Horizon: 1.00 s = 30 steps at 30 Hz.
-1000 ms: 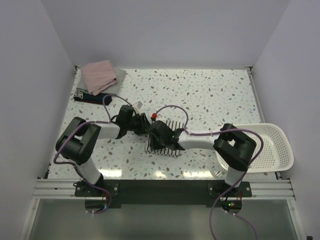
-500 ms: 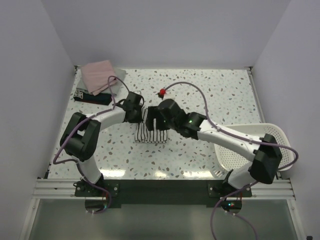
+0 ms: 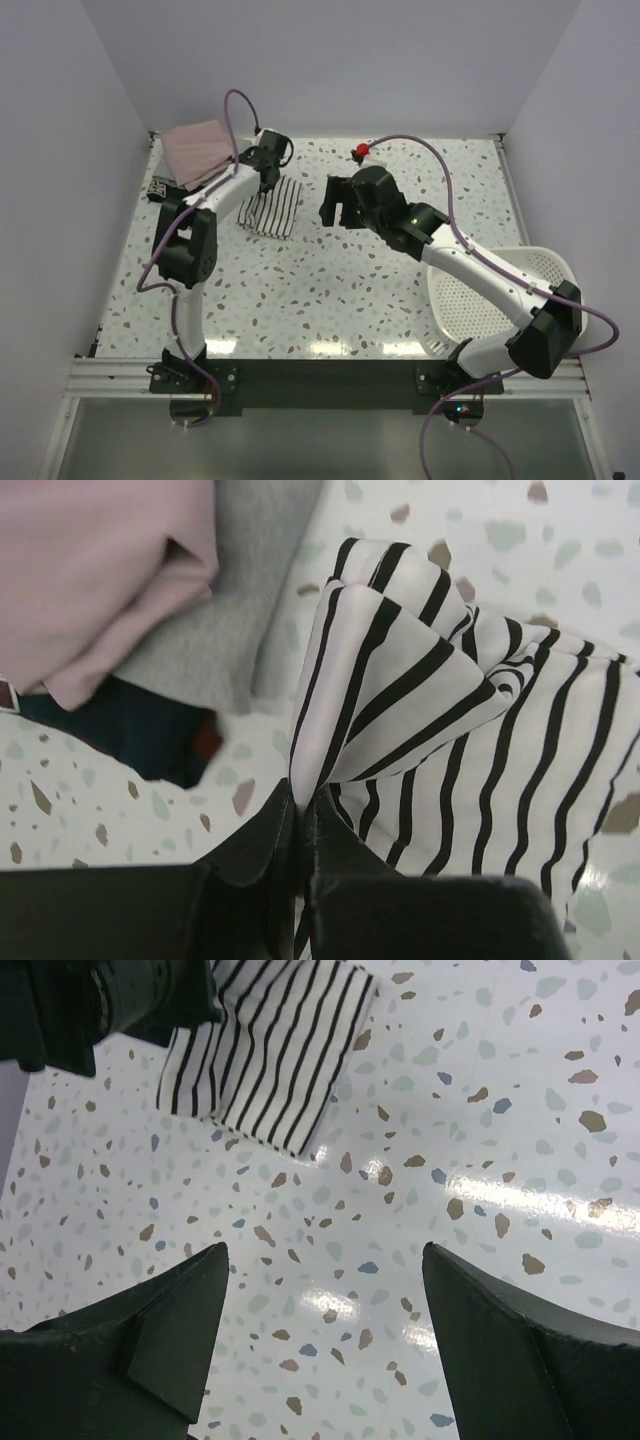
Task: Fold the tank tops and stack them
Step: Neatly place the folded tank top to the corner
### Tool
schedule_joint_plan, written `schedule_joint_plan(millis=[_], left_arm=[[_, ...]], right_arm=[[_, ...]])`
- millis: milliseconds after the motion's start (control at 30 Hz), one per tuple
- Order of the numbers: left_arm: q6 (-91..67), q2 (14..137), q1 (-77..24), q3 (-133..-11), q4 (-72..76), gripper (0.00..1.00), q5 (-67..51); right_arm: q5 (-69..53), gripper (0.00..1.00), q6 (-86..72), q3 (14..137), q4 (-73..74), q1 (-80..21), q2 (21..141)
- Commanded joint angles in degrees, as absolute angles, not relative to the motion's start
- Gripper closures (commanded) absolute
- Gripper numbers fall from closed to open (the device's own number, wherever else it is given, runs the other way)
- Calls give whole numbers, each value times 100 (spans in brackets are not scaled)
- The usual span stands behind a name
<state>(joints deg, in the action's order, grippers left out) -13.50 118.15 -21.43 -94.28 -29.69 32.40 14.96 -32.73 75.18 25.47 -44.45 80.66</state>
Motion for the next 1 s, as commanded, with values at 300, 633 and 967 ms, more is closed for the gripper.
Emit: schedule_joint_plan(millis=[300,633,967], left_arm=[[-255,12717,-1740,-11784,-2989,100,3639],[-26,13482,-1670,-13429,-2927,100,3191],[-342,13360,-1257,-13869,-2540,100,2418]], right_arm=[[1055,19,-3164,7365,2127,-4351,8367],[967,20,-3146,7453,2074,-4351,8622],[888,21,-3164,7523,2013,-4351,8798]])
